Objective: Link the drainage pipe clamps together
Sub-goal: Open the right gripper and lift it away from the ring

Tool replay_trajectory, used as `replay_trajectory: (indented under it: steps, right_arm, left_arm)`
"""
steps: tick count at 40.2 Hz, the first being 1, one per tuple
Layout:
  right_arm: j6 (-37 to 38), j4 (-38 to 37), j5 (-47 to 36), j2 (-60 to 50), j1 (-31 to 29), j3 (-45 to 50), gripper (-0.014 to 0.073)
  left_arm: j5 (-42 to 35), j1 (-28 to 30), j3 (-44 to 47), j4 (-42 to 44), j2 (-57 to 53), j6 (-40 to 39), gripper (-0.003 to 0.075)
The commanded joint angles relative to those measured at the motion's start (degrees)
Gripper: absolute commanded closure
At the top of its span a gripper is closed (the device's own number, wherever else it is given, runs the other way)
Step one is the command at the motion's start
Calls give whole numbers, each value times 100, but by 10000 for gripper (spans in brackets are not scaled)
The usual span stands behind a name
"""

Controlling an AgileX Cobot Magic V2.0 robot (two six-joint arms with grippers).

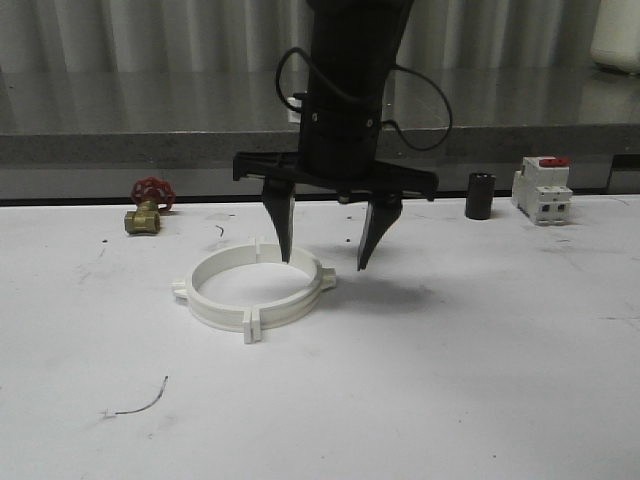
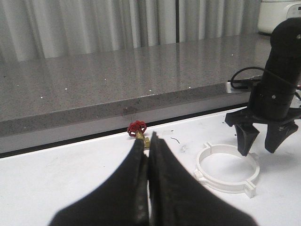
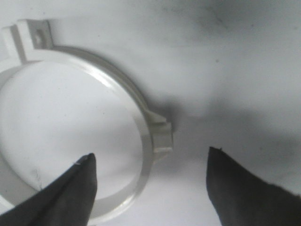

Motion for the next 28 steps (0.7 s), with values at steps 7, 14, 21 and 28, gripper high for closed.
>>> replay_trajectory:
  steps: [7, 14, 21, 28]
  right_arm:
    - [-566, -115, 186, -1215, -19, 450, 433]
    - [-711, -355, -243, -2014, -48, 1388, 730]
    - [-1328, -361, -687, -3038, -524, 2534, 715]
    - [-2226, -259, -809, -4066, -1407, 3580, 715]
  left_arm:
    - [-409, 21, -166, 13, 121, -9, 741]
    - [-409, 21, -166, 13, 121, -9, 741]
    - [-409, 21, -166, 13, 121, -9, 741]
    - [-409, 21, -166, 13, 121, -9, 741]
